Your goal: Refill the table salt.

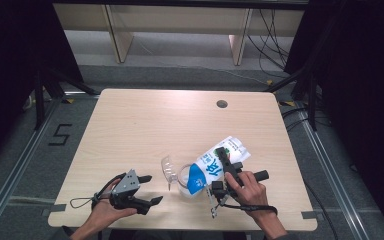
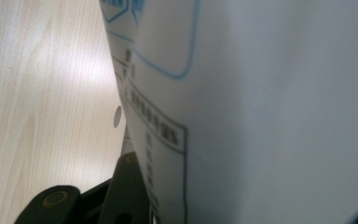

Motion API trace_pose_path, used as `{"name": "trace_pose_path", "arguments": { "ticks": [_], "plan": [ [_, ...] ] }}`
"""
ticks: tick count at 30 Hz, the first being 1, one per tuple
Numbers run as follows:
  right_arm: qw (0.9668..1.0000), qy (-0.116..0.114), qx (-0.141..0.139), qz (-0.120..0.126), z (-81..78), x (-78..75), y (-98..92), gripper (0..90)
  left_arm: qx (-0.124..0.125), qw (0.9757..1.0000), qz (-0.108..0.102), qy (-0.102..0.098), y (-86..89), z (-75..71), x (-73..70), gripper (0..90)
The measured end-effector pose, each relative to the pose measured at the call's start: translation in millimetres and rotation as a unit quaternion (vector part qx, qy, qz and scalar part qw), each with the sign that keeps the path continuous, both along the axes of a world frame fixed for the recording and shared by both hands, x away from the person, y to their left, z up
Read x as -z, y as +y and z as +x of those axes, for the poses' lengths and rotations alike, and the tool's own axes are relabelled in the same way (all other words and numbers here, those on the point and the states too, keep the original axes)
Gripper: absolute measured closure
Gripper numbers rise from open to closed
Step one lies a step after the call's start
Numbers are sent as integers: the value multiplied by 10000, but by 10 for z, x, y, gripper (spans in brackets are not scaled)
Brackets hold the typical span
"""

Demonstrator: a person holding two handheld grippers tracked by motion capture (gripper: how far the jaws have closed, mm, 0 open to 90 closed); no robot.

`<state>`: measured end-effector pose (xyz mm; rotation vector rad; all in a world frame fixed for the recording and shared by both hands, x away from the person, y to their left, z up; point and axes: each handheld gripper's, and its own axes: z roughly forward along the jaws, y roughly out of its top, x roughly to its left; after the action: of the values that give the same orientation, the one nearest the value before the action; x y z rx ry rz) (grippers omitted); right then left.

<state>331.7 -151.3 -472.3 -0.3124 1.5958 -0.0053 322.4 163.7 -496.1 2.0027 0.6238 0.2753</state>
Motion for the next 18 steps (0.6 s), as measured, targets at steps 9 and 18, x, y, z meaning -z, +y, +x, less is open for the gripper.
{"name": "trace_pose_path", "arguments": {
  "ticks": [9,18],
  "plan": [
    [9999,-14,-66,-86,10,-12,-2,663,-1,10000,1,-1,1,1,0,207],
    [10000,-10,-7,5,-1,-8,-4,666,-3,10000,-1,0,0,0,0,207]
  ]
}}
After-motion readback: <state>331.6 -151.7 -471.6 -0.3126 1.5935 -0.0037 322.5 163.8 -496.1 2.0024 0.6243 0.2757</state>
